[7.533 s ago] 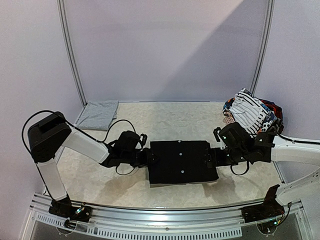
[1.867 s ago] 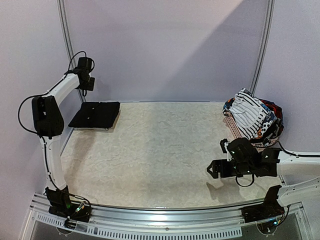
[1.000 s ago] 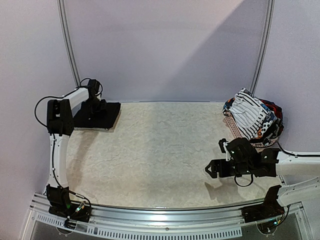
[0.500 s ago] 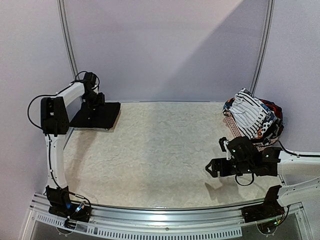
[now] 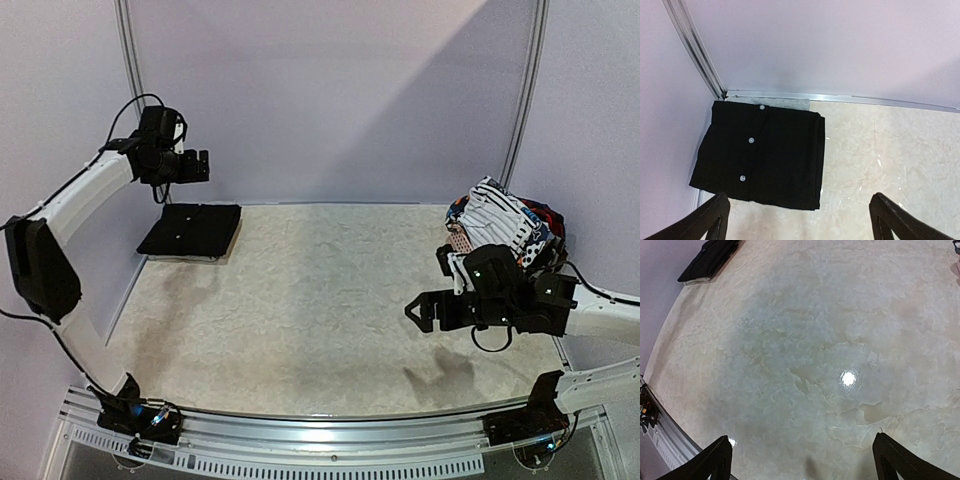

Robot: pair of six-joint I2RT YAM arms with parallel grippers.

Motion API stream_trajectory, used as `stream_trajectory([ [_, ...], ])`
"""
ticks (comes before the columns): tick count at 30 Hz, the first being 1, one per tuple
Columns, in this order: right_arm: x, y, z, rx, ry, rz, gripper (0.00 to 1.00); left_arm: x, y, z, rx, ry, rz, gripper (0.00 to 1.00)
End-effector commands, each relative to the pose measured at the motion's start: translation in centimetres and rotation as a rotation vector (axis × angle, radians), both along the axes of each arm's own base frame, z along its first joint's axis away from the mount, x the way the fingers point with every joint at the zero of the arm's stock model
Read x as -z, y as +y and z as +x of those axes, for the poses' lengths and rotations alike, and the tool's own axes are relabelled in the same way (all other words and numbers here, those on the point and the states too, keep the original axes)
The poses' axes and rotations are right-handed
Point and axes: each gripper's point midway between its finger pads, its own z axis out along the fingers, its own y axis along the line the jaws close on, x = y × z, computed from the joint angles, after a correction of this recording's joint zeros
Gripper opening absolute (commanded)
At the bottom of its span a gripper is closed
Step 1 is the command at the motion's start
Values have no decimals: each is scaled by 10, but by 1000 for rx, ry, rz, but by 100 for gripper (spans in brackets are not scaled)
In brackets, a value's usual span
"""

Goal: Fold and stack the mixed laundry pile
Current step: Reset both arms

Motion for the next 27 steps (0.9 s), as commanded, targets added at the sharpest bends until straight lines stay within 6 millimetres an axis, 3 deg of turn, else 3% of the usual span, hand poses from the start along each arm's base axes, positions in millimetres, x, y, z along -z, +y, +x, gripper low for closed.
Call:
stream_trajectory([
  [1, -30, 5, 2, -38, -72, 34, 99, -18, -10, -39, -19, -61, 40, 100],
  [5, -48, 5, 3, -43, -111, 54, 99, -20, -27, -85, 14, -96, 65, 100],
  [11, -67, 0, 11, 7, -187, 95, 99, -1, -40, -142, 72, -133, 3, 99],
  [19, -76, 1, 15, 17, -238, 146, 99, 39, -49, -194, 141, -111, -40, 100],
  [27, -93, -32, 21, 172, -378, 224, 99, 86, -49, -229, 175, -84, -87, 100],
])
